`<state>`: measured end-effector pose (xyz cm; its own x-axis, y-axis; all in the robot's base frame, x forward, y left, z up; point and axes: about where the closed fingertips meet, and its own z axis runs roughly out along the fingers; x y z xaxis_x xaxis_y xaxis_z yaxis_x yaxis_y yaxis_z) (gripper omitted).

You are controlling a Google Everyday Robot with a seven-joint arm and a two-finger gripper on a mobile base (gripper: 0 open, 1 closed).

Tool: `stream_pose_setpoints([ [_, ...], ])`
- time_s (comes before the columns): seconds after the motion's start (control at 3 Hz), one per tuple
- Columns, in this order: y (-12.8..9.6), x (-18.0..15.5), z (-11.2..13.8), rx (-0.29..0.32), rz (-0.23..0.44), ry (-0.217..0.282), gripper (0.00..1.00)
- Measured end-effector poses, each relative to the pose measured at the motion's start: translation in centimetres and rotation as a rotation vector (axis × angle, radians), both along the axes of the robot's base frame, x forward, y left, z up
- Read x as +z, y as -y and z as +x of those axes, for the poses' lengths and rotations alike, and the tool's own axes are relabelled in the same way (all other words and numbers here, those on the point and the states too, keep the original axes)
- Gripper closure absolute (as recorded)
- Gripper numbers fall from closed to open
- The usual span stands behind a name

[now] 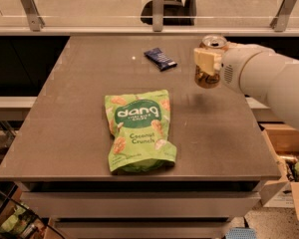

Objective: Move orange can near green rice chip bag

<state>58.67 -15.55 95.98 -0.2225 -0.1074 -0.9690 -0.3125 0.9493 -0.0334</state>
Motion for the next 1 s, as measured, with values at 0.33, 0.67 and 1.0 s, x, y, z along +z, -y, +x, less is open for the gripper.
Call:
stream_pose_setpoints([
  [0.33, -0.4, -1.2, -2.6, -0.036, 0.013, -0.023, 1.0],
  [0.67, -0.5, -2.6, -4.2, -0.066, 0.033, -0.025, 1.0],
  [1.0, -0.3, -3.6, -5.3, -0.094, 0.053, -0.016, 1.0],
])
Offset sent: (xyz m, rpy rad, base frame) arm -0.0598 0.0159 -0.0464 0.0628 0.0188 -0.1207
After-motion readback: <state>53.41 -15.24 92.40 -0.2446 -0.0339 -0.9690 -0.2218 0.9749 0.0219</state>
